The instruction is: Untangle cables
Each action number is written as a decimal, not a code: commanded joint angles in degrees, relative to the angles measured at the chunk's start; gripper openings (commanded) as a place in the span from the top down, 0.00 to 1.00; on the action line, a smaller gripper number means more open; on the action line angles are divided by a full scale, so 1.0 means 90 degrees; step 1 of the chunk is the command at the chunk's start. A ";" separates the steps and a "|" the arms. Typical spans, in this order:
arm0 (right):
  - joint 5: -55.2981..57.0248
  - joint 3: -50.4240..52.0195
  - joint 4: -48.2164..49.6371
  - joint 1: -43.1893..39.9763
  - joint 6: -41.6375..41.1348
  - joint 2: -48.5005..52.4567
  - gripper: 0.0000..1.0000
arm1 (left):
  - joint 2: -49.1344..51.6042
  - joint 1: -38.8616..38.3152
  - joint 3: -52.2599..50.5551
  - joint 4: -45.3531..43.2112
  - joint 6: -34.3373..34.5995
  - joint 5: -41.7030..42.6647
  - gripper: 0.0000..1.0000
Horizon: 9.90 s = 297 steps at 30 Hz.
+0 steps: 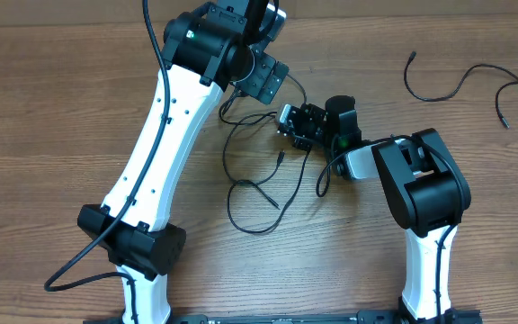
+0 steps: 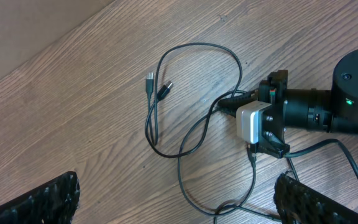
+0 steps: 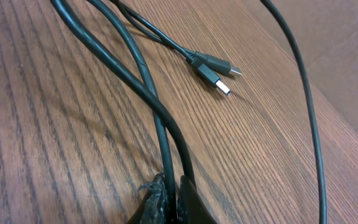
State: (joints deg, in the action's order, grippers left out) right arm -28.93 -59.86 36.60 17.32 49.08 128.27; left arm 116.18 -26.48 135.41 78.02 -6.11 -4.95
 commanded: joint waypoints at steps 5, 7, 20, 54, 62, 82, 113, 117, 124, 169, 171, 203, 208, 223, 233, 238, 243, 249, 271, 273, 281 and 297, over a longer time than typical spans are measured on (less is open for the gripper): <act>0.0165 -0.0049 0.0085 0.0010 -0.0520 0.0104 0.96 | 0.0039 0.0022 0.0090 -0.0007 -0.0029 0.0056 0.00; 0.0165 -0.0049 0.0141 -0.0007 -0.0753 0.0041 0.96 | 0.0039 0.0022 0.0090 -0.0007 -0.0029 0.0056 0.00; -0.0223 -0.0041 -0.1911 -0.0007 -0.0911 -0.1326 0.96 | 0.0039 0.0022 0.0090 -0.0007 -0.0029 0.0056 0.01; -0.0991 -0.0044 -0.6666 -0.0002 -0.2540 -0.5680 0.96 | 0.0039 0.0022 0.0090 -0.0007 -0.0029 0.0056 0.01; -0.0889 -0.0044 -0.8187 -0.0002 -0.2841 -0.5680 0.96 | 0.0039 0.0022 0.0090 -0.0007 -0.0029 0.0056 0.00; -0.0903 -0.0092 -1.1038 -0.0002 -0.2285 -0.5680 0.96 | 0.0039 0.0022 0.0090 -0.0007 -0.0029 0.0056 0.01; -0.0865 -0.2924 -0.9187 -0.0002 -0.4478 -0.5680 0.96 | 0.0039 0.0022 0.0090 -0.0007 -0.0029 0.0056 0.00; -0.0765 -0.3434 -0.9301 -0.0002 -0.4405 -0.5683 0.96 | 0.0039 0.0022 0.0090 -0.0007 -0.0029 0.0056 0.00; -0.0741 -0.3650 -0.9117 -0.0002 -0.4405 -0.5683 0.96 | 0.0039 0.0022 0.0090 -0.0010 -0.0029 0.0056 0.01; 0.2161 -0.3653 -0.7220 -0.0141 -0.5000 -0.5697 0.96 | 0.0039 0.0022 0.0090 -0.0010 -0.0027 0.0056 0.00; 0.2164 -0.3653 -0.7269 -0.0168 -0.5000 -0.5697 0.96 | 0.0039 0.0022 0.0090 -0.0204 0.0160 0.0333 0.00; 0.0488 -0.3653 -0.7536 -0.0505 -0.5008 -0.5705 0.96 | 0.1163 0.0578 -0.0029 -0.1326 -0.1370 0.4714 0.00; 0.0483 -0.3653 -0.7628 -0.0996 -0.5289 -0.5705 0.96 | 0.1127 0.0733 -0.0027 -0.0935 -0.2215 0.5574 0.00; -0.2540 -0.3653 -0.7592 -0.1564 -0.5039 -0.5705 0.96 | 0.1120 0.0833 -0.0029 -0.2314 -0.0544 0.5173 0.00; -0.3674 -0.3653 -0.7456 -0.1564 -0.4928 -0.5705 0.96 | 0.1122 0.0670 -0.0078 -0.2608 0.0444 0.3563 0.00; -0.4328 -0.3653 -0.7089 -0.1559 -0.4954 -0.5705 0.96 | 0.1122 0.0588 -0.0255 -0.2618 0.0444 0.3402 0.00; -0.4401 -0.3653 -0.7082 -0.1559 -0.4979 -0.5705 0.96 | 0.1122 0.0520 -0.0257 -0.2608 0.0447 0.3206 0.01; -0.4590 -0.3653 -0.7045 -0.1559 -0.4979 -0.5705 0.96 | 0.1127 0.0449 -0.0731 -0.2548 0.0442 0.2312 0.00; -0.4549 -0.3653 -0.6907 -0.1564 -0.4974 -0.5702 0.96 | 0.1044 0.0862 -0.2851 -0.2169 0.0367 0.2166 0.00; -0.4490 -0.3653 -0.6917 -0.1564 -0.4976 -0.5702 0.96 | 0.1013 0.0942 -0.2849 -0.2181 0.0367 0.2283 0.00; -0.3551 -0.3648 -0.7480 -0.1564 -0.4971 -0.5659 0.96 | 0.0651 0.1117 -0.2766 -0.2205 0.0148 0.2885 0.00; -0.2472 -0.3643 -0.9311 -0.1564 -0.4898 -0.4537 0.96 | -0.1899 0.1120 -0.2766 -0.3130 0.0029 0.2863 0.00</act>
State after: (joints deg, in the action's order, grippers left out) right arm -52.84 -91.18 -46.61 3.38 4.51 85.84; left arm 103.31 -16.49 109.97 50.52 -4.62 19.99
